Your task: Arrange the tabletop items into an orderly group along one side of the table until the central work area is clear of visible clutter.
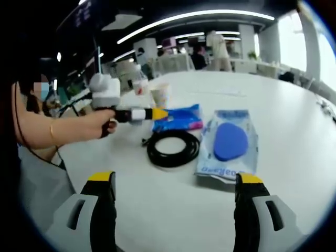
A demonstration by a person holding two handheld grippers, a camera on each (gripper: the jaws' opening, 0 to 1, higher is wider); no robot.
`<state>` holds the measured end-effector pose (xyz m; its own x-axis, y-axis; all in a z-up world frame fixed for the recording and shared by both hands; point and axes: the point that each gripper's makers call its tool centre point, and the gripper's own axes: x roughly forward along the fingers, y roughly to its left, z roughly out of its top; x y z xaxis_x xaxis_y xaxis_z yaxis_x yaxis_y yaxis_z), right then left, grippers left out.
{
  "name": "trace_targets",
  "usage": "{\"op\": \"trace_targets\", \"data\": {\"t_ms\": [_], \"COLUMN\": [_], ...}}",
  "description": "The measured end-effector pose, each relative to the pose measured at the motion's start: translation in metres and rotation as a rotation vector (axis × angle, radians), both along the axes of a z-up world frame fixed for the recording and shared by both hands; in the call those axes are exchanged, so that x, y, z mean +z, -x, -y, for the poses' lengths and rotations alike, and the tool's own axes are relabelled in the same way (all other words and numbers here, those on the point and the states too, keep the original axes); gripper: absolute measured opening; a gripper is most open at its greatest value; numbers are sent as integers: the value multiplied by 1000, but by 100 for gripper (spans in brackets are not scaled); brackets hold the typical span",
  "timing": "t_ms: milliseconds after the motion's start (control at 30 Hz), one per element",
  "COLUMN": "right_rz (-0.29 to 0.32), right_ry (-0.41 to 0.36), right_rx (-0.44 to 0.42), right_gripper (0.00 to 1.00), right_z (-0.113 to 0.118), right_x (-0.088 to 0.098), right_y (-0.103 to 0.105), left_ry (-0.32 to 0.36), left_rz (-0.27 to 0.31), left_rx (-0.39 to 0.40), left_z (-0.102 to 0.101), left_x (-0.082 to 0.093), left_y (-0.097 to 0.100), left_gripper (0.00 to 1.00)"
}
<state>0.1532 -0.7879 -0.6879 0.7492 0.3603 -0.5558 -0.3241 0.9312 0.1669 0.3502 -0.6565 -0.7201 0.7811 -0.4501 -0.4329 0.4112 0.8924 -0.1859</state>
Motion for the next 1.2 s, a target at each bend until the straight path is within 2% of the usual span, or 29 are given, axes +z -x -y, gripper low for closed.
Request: {"op": "trace_targets", "data": {"t_ms": [67,167,267,300,467,600,967,1200], "right_rz": [-1,2,4,3,2,8,9,11], "right_ry": [1,-1,-1,1,3,-1,-1,-3], "right_rx": [-2,-6,-11,-12,-11,-11,-10,-12], "right_gripper": [92,92,92,92,92,92,92,92], "right_z": [0,1,2,3,2,2,1,1], "right_x": [0,1,1,1,0,1,2,3], "right_y": [0,-1,-1,-1,-1,-1,-1,-2], "left_ry": [-8,-25,-4,-9,-19,-22,-30,-40], "left_rz": [-19,-39,-70,-77,-74,-51,-55,-27], "left_rx": [16,7,16,12,19,14,11,-30], "left_z": [-2,-1,1,3,2,3,1,4], "left_x": [-4,-10,-14,-16,-16,-11,-10,-4], "left_y": [1,3,5,6,8,8,8,9], "left_gripper": [46,40,34,30,21,10,3,0]}}
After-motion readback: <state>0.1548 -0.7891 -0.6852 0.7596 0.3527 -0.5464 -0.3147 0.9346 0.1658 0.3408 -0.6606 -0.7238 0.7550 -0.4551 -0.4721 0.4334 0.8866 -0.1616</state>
